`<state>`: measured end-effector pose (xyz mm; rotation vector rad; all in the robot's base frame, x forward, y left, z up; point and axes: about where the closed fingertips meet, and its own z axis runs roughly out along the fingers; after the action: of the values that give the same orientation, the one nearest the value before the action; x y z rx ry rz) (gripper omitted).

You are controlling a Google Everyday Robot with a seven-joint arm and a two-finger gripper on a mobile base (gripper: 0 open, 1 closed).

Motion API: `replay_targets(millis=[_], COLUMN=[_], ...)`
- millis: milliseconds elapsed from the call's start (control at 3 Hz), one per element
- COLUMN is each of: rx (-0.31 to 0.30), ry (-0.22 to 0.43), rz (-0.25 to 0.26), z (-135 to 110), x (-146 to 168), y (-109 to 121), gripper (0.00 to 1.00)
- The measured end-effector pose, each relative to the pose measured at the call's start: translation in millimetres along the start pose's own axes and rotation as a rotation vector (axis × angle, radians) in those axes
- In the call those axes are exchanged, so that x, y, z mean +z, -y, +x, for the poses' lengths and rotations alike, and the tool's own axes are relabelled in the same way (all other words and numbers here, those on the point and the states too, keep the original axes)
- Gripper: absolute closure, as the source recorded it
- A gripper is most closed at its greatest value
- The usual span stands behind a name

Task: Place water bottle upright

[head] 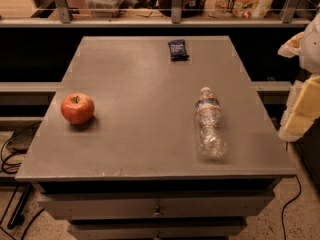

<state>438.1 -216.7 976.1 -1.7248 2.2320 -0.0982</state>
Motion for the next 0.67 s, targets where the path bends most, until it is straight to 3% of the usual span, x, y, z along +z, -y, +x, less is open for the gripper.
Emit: replay_targets(millis=[333, 667], rx=[0.000, 0.087], ry=[0.000, 0.047], rz=[0.000, 0.001], z=[0.0, -0.1], x=[0.0, -2.2], y=[0.0, 6.3], gripper=[0.00, 0.00])
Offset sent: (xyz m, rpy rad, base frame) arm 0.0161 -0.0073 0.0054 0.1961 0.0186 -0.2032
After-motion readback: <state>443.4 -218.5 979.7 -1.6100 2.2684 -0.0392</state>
